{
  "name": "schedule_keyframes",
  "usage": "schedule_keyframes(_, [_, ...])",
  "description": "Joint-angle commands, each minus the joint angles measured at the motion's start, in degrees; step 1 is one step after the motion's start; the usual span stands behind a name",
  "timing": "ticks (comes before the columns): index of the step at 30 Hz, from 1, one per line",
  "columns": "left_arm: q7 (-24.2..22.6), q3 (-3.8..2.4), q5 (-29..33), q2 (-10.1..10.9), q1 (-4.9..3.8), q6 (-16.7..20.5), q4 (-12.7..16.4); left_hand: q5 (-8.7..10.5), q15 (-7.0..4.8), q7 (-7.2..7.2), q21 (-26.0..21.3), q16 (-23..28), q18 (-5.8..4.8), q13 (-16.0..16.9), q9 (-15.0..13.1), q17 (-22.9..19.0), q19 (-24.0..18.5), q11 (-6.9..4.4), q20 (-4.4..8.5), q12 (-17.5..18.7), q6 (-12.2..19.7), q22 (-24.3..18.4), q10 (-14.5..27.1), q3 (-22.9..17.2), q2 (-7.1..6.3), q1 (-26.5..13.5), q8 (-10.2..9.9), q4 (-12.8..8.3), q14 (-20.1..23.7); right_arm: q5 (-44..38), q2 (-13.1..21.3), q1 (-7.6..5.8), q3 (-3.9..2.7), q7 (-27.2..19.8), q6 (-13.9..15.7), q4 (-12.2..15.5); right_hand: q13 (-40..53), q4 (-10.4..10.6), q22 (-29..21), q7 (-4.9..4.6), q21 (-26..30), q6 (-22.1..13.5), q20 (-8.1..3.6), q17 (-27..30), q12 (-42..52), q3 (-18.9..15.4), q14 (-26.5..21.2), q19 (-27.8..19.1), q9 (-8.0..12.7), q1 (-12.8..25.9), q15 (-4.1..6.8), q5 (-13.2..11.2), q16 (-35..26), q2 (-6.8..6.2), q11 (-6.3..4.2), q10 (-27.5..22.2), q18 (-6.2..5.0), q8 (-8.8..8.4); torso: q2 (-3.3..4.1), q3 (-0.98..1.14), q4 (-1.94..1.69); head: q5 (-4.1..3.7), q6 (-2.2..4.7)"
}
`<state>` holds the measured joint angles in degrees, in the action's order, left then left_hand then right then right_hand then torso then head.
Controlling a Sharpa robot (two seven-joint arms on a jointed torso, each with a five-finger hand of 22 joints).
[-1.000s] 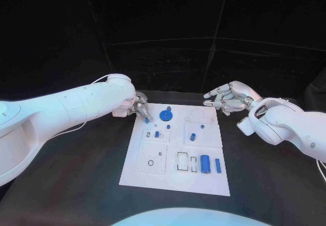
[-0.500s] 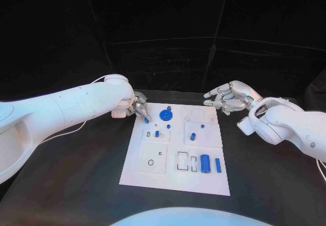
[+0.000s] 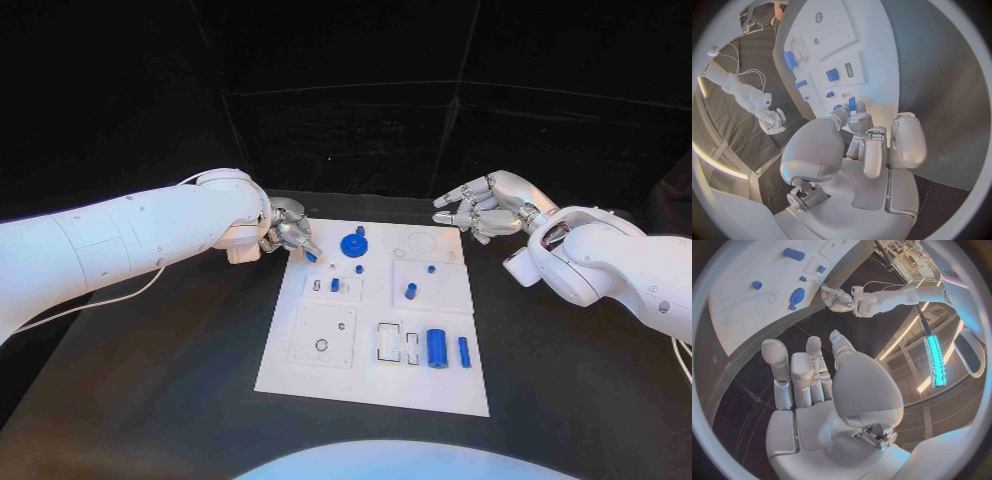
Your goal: Assemble the parts on the task board
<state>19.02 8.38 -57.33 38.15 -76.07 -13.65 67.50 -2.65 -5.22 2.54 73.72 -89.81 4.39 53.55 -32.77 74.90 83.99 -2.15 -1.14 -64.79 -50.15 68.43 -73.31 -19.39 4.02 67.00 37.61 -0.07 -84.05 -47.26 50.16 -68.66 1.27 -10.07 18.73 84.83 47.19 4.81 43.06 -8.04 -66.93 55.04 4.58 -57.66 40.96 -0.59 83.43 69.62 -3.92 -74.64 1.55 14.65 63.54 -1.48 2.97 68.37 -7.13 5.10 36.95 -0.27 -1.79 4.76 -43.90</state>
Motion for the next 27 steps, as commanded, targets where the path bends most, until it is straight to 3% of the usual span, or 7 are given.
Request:
schedule_keyframes(1, [-1.03,-0.01,0.86,1.35,-0.07,5.61,2.79,-0.16,-0.34,-0.48,-0.06,-0.19,0.01,0.10,-1.22,15.10,0.34,0.06,0.56,-0.01,-0.04,0.10,-0.54,-4.57,-0.12,-0.45,0.23,-4.17,-5.95,0.35,-0.14,-0.10,-0.03,-0.61,0.13,-0.08,-0.05,-0.04,-0.05,-0.06,0.21,-0.30,0.04,0.03,-0.26,-0.09,0.30,0.04,0.03,-0.07,-0.02,0.16,-0.17,0.49,-0.06,-0.15,-1.18,-0.08,-0.04,0.01,-0.07,0.15,0.06])
schedule_keyframes(8, [-1.34,0.08,-1.85,3.86,0.25,8.86,7.51,-0.16,-0.40,-0.58,0.24,-0.19,-0.07,0.40,-1.40,15.10,0.49,-0.03,0.61,-0.25,-0.16,0.52,-0.83,-5.63,-0.80,-0.70,0.50,-4.60,-5.95,0.41,-0.39,-0.10,-0.03,-0.66,0.01,-0.34,-0.07,-0.03,-0.10,-0.06,0.24,-0.31,0.04,0.10,-0.29,-0.11,0.28,0.03,0.03,-0.06,-0.02,0.18,-0.25,0.49,-0.06,-0.17,-1.19,-0.08,-0.02,0.01,-0.03,0.38,0.05])
schedule_keyframes(15, [-1.41,0.13,-4.25,5.37,1.55,10.40,10.39,-0.16,-0.42,-0.61,0.29,-0.19,-0.09,0.47,-1.46,15.10,0.53,-0.06,0.63,-0.31,-0.23,0.61,-0.94,-5.99,-1.00,-0.80,0.59,-4.70,-5.95,0.42,-0.65,-0.09,-0.03,-0.73,-0.08,-0.63,-0.07,-0.03,-0.10,-0.06,0.24,-0.31,0.04,0.10,-0.29,-0.11,0.28,0.03,0.03,-0.06,-0.02,0.18,-0.25,0.49,-0.06,-0.17,-1.19,-0.08,0.06,-0.04,-0.01,0.42,0.04])
schedule_keyframes(27, [-1.19,0.40,-8.83,5.75,2.94,10.19,11.57,-0.16,-0.49,-0.65,0.29,-0.19,-0.08,0.49,-1.53,15.10,0.56,-0.12,0.69,-0.32,-0.21,0.63,-1.03,-6.78,-1.40,-0.87,0.67,-5.01,-5.95,0.42,-0.90,-0.09,-0.02,-0.84,-0.09,-0.89,-0.10,0.00,-0.14,-0.07,0.28,-0.31,0.04,0.08,-0.30,-0.16,0.29,0.03,0.03,-0.04,-0.03,0.21,-0.27,0.50,-0.05,-0.19,-1.19,-0.08,0.07,0.03,0.02,0.57,-0.23])
